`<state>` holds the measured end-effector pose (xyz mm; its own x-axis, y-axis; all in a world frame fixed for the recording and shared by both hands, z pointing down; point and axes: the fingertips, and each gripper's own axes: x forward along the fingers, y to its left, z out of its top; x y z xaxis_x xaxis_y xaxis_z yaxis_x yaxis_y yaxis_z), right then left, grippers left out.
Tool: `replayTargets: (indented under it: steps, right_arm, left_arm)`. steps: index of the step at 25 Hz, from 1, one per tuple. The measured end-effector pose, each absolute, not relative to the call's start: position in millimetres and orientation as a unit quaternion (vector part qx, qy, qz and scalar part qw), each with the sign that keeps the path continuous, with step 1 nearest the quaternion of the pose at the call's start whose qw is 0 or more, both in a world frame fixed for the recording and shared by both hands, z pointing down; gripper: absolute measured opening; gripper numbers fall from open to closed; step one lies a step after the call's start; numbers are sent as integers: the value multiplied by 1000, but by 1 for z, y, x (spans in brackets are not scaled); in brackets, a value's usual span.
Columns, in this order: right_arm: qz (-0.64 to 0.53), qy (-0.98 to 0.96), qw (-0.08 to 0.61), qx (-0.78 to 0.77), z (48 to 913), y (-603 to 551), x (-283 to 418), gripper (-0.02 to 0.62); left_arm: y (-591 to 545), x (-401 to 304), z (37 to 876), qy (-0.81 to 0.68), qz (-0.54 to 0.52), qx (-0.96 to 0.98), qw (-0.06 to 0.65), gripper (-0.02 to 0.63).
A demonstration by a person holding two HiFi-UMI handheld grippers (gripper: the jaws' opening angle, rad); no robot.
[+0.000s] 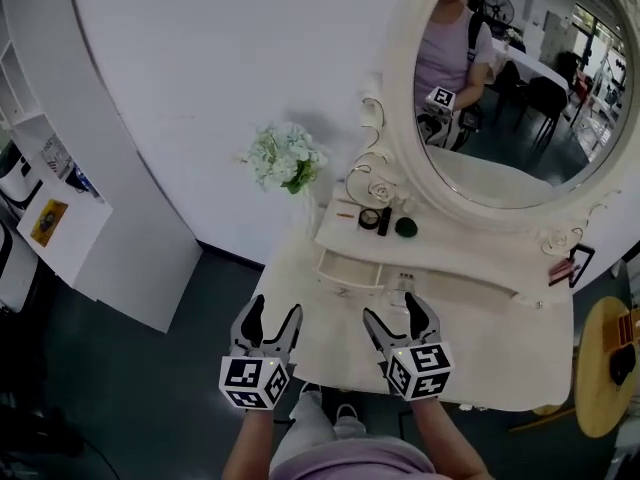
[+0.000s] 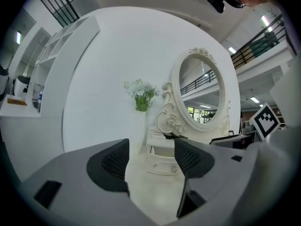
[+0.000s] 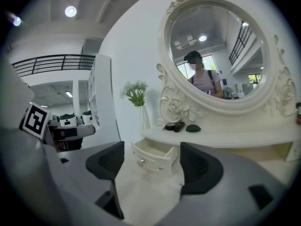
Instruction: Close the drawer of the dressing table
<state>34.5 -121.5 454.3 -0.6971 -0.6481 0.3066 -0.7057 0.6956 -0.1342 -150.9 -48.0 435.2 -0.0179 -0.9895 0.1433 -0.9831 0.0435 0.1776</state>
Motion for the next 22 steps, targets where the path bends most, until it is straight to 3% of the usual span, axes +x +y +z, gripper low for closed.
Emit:
replayTargets:
  steps: [22]
  right_arm:
    - [150,-841,161,495,501,-156,35,339]
  left_arm:
    - [-147,-143,492,-566,50,808,158,275]
